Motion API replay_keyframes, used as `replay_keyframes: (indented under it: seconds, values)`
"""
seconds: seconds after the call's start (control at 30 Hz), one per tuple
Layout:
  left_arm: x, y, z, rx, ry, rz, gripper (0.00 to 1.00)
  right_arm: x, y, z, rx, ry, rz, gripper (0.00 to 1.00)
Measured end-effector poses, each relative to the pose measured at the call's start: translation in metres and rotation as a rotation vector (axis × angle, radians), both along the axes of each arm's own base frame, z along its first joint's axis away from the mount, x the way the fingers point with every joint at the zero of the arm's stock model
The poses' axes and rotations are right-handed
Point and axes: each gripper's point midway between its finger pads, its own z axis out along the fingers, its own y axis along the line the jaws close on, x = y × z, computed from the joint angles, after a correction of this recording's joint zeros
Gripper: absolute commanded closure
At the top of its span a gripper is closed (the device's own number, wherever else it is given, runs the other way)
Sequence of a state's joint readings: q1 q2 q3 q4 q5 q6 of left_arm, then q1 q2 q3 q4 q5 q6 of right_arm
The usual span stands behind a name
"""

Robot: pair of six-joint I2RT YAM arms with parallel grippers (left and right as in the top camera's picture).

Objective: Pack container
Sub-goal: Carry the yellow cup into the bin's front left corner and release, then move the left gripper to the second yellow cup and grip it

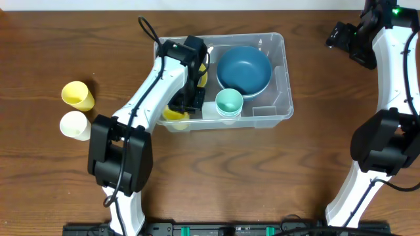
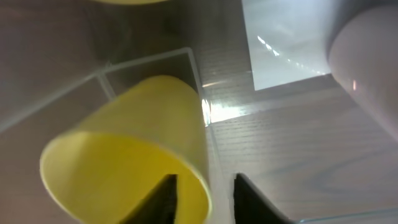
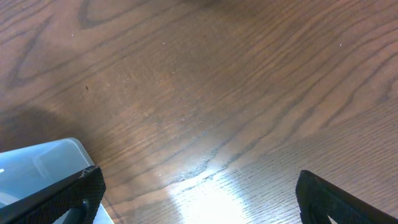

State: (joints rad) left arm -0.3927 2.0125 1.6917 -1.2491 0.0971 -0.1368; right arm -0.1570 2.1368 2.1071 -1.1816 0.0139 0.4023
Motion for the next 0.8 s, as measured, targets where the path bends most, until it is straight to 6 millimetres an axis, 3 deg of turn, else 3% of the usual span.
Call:
replay_keyframes:
  seconds: [0.23, 0.37, 0.47, 0.6, 0.7, 0.8]
  values:
    - [-0.003, 0.002, 0.003, 0.006, 0.014, -0.001, 0.56, 0.000, 0.000, 0.000, 0.000, 0.000, 0.000, 0.01]
    - [0.003, 0.002, 0.024, -0.002, -0.005, 0.006, 0.56, 0.000, 0.000, 0.000, 0.000, 0.000, 0.000, 0.01]
    - [0.016, -0.002, 0.056, -0.029, -0.073, 0.009, 0.55, 0.000, 0.000, 0.000, 0.000, 0.000, 0.000, 0.01]
    - [0.028, -0.002, 0.120, -0.073, -0.242, 0.009, 0.47, 0.000, 0.000, 0.000, 0.000, 0.000, 0.000, 0.01]
    - [0.029, 0.013, 0.175, -0.067, -0.417, 0.031, 0.47, 0.000, 0.000, 0.000, 0.000, 0.000, 0.000, 0.01]
    - [0.024, 0.043, 0.218, -0.026, -0.560, 0.105, 0.46, 0.000, 0.000, 0.000, 0.000, 0.000, 0.000, 0.01]
